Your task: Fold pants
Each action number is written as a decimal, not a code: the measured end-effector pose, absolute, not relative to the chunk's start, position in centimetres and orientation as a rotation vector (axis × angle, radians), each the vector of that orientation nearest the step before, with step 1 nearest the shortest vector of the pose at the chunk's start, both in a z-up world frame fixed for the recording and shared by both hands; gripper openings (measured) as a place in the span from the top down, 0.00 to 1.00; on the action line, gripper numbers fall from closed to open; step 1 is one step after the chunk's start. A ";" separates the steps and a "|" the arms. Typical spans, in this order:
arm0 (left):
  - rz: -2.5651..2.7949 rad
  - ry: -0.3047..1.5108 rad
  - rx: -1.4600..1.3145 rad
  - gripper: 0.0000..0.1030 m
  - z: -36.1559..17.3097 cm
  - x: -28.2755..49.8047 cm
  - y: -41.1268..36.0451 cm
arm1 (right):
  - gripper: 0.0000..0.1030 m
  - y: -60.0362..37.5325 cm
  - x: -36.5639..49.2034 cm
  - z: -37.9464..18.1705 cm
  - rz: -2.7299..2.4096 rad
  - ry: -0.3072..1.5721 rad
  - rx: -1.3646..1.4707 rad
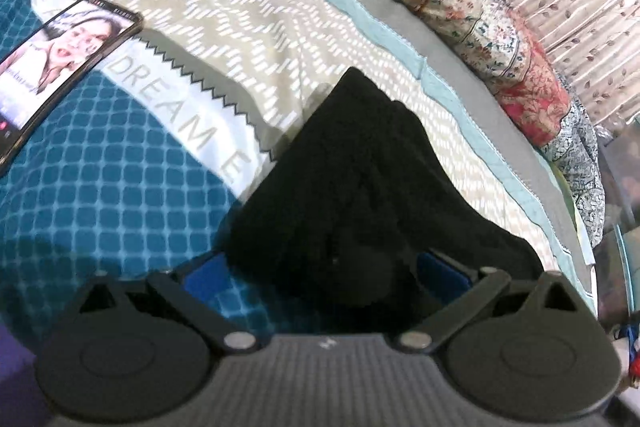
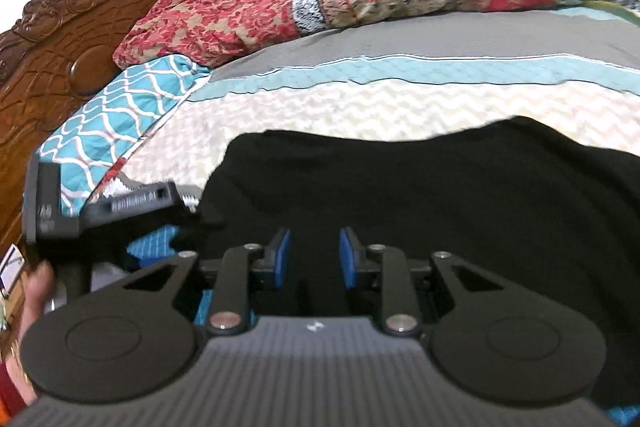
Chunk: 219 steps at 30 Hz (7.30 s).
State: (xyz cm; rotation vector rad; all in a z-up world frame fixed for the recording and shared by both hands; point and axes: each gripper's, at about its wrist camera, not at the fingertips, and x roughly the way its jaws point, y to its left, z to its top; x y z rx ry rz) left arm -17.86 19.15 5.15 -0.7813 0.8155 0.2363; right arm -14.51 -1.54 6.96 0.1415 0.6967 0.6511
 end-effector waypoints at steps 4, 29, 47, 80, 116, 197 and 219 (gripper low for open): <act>0.248 0.794 -0.735 0.15 5.1 -17.9 19.0 | 0.72 1.6 -11.8 5.6 0.703 0.759 0.213; 0.141 0.651 -0.721 0.90 7.2 -16.4 18.0 | 0.79 3.7 -8.6 0.1 0.672 1.011 0.523; 0.306 0.660 -0.541 0.57 6.2 -18.5 18.7 | 0.49 3.7 -8.8 4.6 0.684 0.831 0.382; 0.095 0.660 -0.895 0.31 4.1 -16.4 24.9 | 0.77 5.8 -5.9 4.8 0.729 0.790 0.261; 0.067 0.550 -1.058 0.04 3.6 -22.6 26.4 | 0.26 8.1 -18.9 5.1 0.898 0.389 -0.317; -0.260 0.751 -0.309 0.29 11.6 -14.6 -1.0 | 0.52 -21.1 -13.2 2.4 0.270 0.637 0.542; -0.244 0.907 -0.267 0.28 11.4 -13.2 -4.7 | 0.34 -39.6 -19.6 -1.7 -0.131 0.486 0.774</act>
